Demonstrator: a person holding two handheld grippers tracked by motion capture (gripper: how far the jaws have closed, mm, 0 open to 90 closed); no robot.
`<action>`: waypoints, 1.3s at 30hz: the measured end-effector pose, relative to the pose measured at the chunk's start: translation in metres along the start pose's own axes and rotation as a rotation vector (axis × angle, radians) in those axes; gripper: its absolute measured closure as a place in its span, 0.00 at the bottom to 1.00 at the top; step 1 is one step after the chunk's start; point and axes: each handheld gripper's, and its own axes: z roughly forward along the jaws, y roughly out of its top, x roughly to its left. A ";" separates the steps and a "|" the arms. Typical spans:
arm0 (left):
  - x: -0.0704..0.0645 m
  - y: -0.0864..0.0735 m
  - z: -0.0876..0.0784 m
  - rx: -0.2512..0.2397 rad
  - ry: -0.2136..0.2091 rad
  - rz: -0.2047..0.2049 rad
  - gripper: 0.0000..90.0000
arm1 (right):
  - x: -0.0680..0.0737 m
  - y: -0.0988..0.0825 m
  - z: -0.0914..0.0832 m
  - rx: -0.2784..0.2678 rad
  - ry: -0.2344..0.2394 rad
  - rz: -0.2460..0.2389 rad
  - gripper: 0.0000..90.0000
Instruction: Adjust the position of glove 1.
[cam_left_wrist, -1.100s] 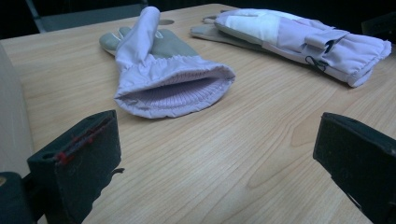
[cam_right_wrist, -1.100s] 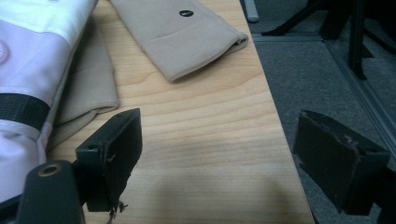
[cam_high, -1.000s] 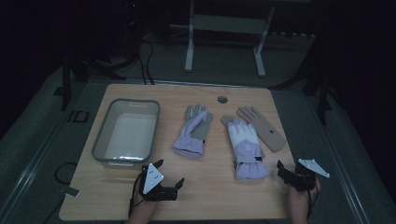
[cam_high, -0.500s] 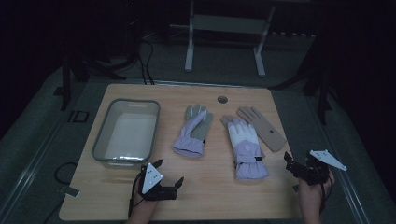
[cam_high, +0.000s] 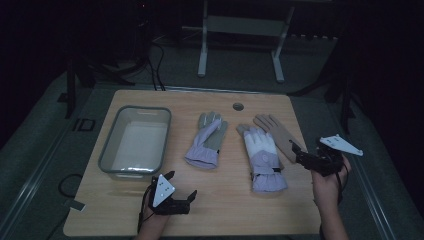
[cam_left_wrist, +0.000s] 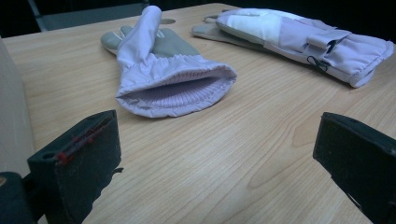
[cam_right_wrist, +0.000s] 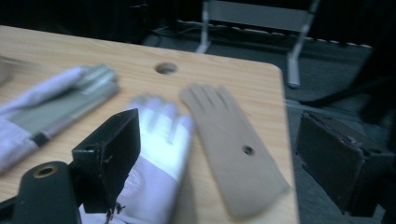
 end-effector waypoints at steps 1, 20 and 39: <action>0.000 0.000 0.000 0.001 -0.001 -0.001 0.01 | 0.003 0.003 0.003 -0.001 0.010 -0.004 0.16; 0.000 0.000 0.000 -0.002 -0.003 0.002 0.01 | 0.080 0.045 0.054 0.050 0.191 -0.084 0.16; 0.001 0.000 0.000 0.005 -0.004 -0.011 0.01 | 0.139 0.059 0.099 0.084 0.274 -0.138 0.16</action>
